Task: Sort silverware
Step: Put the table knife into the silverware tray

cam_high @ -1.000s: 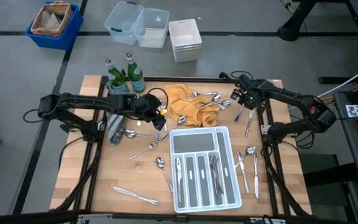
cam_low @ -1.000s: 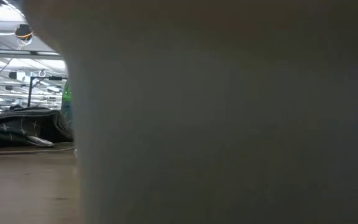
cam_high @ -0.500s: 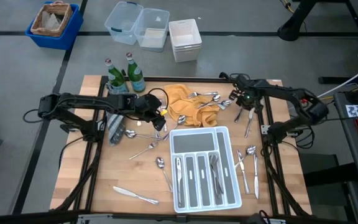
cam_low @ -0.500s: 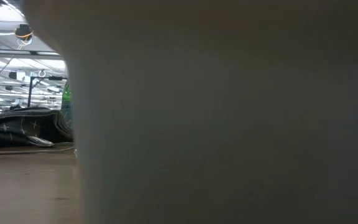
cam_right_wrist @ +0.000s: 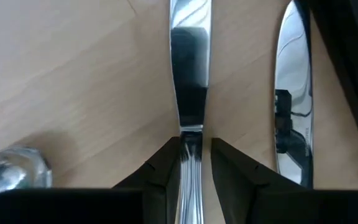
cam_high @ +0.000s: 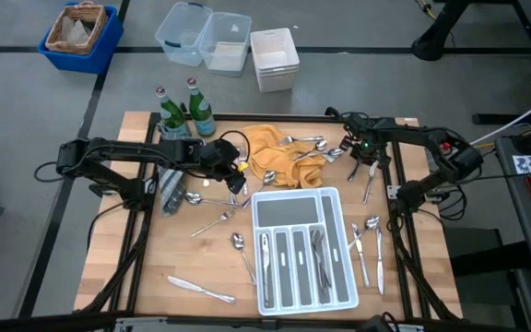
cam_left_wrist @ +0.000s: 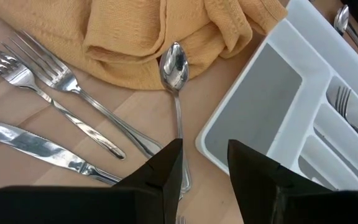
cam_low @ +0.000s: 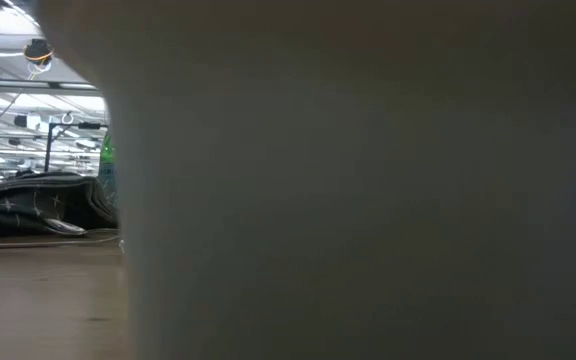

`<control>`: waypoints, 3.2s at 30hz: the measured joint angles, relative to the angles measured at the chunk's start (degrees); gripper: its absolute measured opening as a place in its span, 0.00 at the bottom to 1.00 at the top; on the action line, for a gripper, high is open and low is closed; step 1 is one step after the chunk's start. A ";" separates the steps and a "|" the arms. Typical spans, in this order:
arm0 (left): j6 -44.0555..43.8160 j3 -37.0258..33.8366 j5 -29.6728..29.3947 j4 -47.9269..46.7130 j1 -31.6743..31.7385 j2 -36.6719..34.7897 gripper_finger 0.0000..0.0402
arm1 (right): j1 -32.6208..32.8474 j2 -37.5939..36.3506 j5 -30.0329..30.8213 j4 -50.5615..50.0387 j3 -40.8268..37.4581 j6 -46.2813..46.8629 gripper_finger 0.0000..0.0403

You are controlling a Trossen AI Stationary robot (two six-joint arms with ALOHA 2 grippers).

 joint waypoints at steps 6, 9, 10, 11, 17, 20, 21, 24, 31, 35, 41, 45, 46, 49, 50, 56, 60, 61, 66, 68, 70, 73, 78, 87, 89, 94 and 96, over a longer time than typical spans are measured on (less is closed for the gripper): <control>0.02 0.00 0.00 -0.03 0.00 0.00 0.29 | 0.02 2.66 -1.20 -0.35 0.24 -0.01 0.23; 0.02 0.00 0.00 -0.10 0.00 0.00 0.29 | 0.02 2.74 -1.40 -0.30 0.22 -0.04 0.22; 0.02 0.00 0.00 -0.18 0.00 0.00 0.29 | 0.02 2.75 -1.44 -0.23 0.22 -0.12 0.20; 0.02 0.00 -0.01 -0.26 0.00 0.00 0.29 | 0.02 2.77 -1.50 -0.15 0.22 -0.37 0.18; 0.04 0.00 -0.01 -0.29 0.00 0.00 0.29 | 0.13 2.83 -1.57 -0.13 0.19 -3.24 0.06; 0.04 0.00 -0.01 -0.27 0.00 0.00 0.29 | 0.13 2.84 -1.63 -0.13 0.17 -3.27 0.05; 0.04 0.00 -0.02 -0.27 0.00 0.00 0.29 | 0.13 2.85 -1.70 -0.13 0.17 -3.27 0.06; 0.04 0.00 -0.02 -0.25 0.00 0.00 0.29 | 0.09 2.96 -2.15 -0.34 0.43 -3.98 0.08; 0.04 0.00 0.00 -1.78 0.00 -0.09 0.29 | 0.09 3.35 -2.56 -3.19 3.76 -7.25 0.08; 0.07 0.00 0.00 -4.96 0.10 -0.15 0.29 | 0.24 3.33 -3.47 -4.27 6.19 -9.18 0.08; 0.04 0.00 0.00 -8.01 0.74 -0.17 0.29 | 0.13 3.31 -3.10 -4.58 8.11 -9.30 0.07; 0.50 0.00 0.02 -7.98 1.26 -0.17 0.29 | 0.13 3.28 -4.25 -4.71 9.56 -11.08 0.07; 0.82 0.00 0.02 -8.04 1.52 -0.17 0.29 | 0.13 3.22 -4.83 -4.69 9.98 -11.68 0.07; 1.86 0.00 0.02 -8.23 2.66 -0.22 0.29 | 0.15 3.20 -6.67 -4.74 11.39 -12.64 0.07; 2.03 0.00 0.02 -8.53 3.05 -0.24 0.29 | 0.15 3.20 -7.48 -4.76 11.95 -13.14 0.07; 3.20 0.00 0.02 -11.38 5.24 -0.26 0.29 | 0.15 3.16 -11.43 -4.76 16.06 -15.80 0.07; 4.59 0.00 0.02 -12.72 5.84 -0.26 0.29 | 0.15 3.12 -15.04 -4.74 19.24 -17.26 0.07; 4.87 0.00 0.02 -12.64 5.92 -0.26 0.29 | 0.15 3.12 -16.43 -4.78 20.03 -17.88 0.07; 7.43 0.00 0.02 -12.58 5.90 -0.26 0.29 | 1.97 3.07 -23.69 -4.74 23.40 -18.62 0.07; 7.96 0.00 0.02 -12.46 5.90 -0.26 0.29 | 3.66 3.07 -26.40 -4.75 24.52 -19.18 0.07; 7.99 0.00 0.02 -12.27 6.00 -0.26 0.29 | 5.94 3.07 -27.93 -4.72 25.53 -19.20 0.07; 8.13 0.00 0.02 -12.01 6.55 -0.26 0.29 | 10.28 3.05 -28.57 -4.71 26.97 -18.67 0.08; 8.15 0.00 0.00 -12.05 7.72 -0.26 0.29 | 19.43 3.05 -28.37 -4.47 28.84 -15.32 0.08; 9.06 0.00 0.00 -12.29 7.31 -0.26 0.29 | 39.68 3.03 -21.75 3.77 30.42 -1.98 0.08; 9.06 0.00 0.02 -12.41 6.83 -0.26 0.29 | 44.32 3.03 -18.87 6.51 30.42 2.11 0.08; 10.31 0.00 0.02 -14.17 5.70 -0.26 0.29 | 55.50 3.03 -9.41 11.08 30.42 12.02 0.08; 10.52 0.00 0.03 -14.36 5.34 -0.26 0.29 | 59.76 3.03 -4.80 12.92 30.42 15.88 0.08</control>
